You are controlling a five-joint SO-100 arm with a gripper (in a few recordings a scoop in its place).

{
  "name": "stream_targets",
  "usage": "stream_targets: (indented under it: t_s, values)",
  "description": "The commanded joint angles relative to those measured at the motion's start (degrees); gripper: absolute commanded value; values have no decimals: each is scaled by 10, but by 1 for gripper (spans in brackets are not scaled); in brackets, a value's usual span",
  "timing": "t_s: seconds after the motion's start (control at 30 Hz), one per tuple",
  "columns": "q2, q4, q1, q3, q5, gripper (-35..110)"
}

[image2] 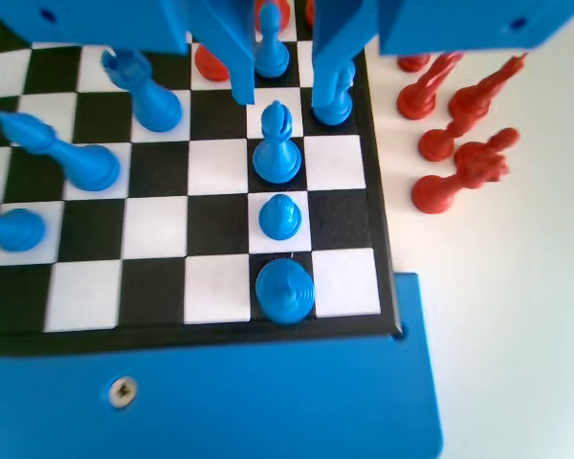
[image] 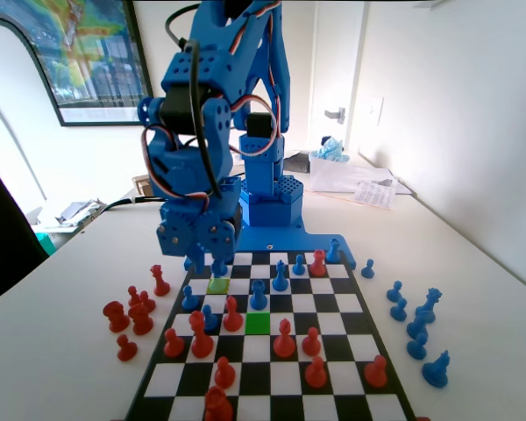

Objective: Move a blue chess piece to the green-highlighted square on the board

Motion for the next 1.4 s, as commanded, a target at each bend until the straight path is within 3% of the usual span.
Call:
stream_targets:
  t_s: [0.0, 1.03, 1.37]
  values:
    - [1, -10, 14, -3, -4, 12]
    - [-15, -64, 12, 52, -17, 11]
    - [-15, -63, 13, 44, -21, 1]
